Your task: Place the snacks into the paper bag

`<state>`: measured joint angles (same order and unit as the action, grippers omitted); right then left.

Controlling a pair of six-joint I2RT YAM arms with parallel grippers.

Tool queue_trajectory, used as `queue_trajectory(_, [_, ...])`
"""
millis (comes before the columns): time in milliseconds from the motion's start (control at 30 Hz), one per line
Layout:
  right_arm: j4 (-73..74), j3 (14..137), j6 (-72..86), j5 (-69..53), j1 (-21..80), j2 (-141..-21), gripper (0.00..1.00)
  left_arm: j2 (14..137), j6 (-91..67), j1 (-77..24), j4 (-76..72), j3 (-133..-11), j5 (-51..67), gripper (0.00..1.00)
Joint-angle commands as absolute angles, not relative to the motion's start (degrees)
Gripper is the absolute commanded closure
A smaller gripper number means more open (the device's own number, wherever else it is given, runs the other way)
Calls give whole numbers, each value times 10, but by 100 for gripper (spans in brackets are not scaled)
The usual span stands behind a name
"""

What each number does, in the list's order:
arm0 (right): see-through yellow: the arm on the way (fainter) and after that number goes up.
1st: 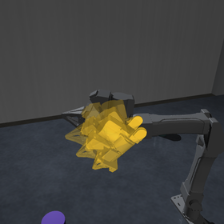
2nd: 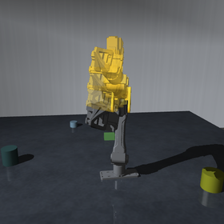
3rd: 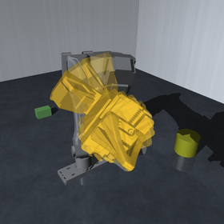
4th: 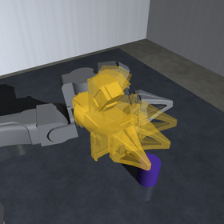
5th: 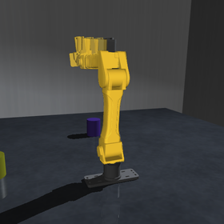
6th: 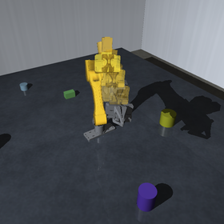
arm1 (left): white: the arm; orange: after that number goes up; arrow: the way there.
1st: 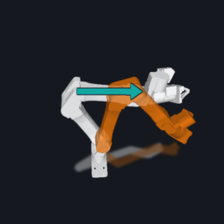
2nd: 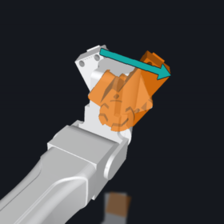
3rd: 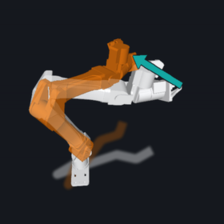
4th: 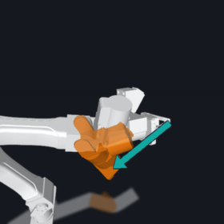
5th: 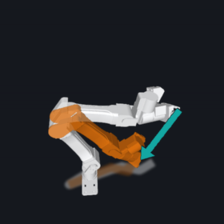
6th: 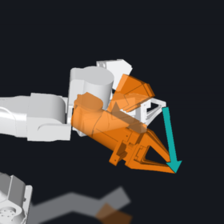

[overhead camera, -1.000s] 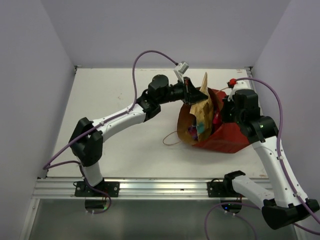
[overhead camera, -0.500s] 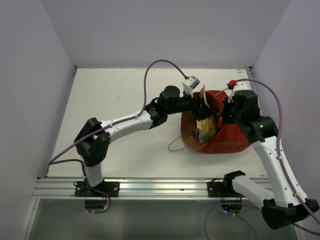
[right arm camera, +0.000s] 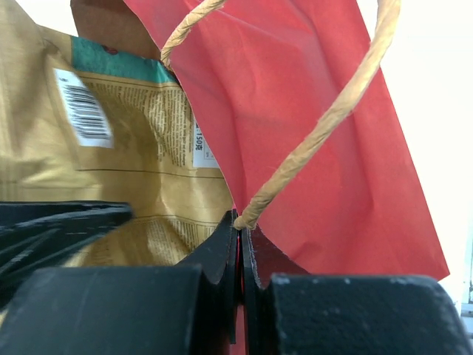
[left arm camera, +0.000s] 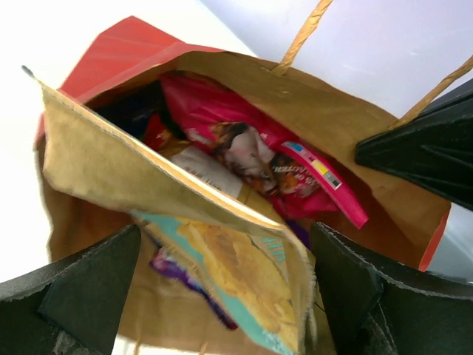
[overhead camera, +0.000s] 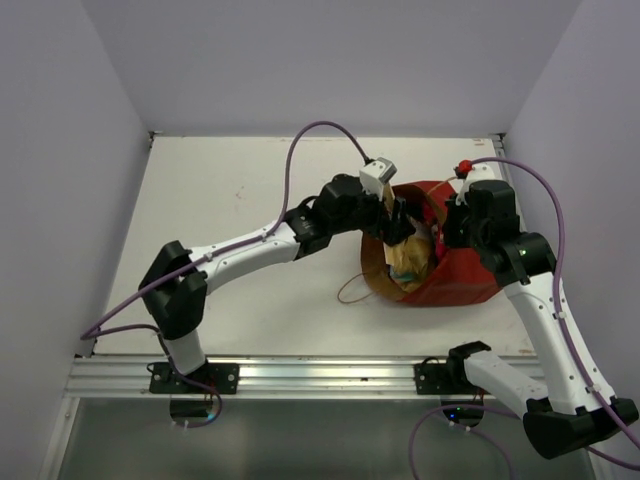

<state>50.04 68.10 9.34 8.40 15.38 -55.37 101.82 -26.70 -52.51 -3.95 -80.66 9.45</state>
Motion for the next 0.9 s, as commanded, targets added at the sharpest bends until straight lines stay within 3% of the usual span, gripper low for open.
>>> queue_trajectory(0, [469,695,92,83,155,-544,100,971,-230,-527,38,-816,20,0])
queue_trajectory(567, [468,693,91,81,154,-544,100,846,-231,-522,88,-802,-32,0])
queue_trajectory(767, [469,694,91,81,154,-543,100,648,-300,-511,41,-656,-182,0])
queue_trajectory(867, [468,694,91,78,155,-544,100,523,-335,-466,-78,-454,-186,0])
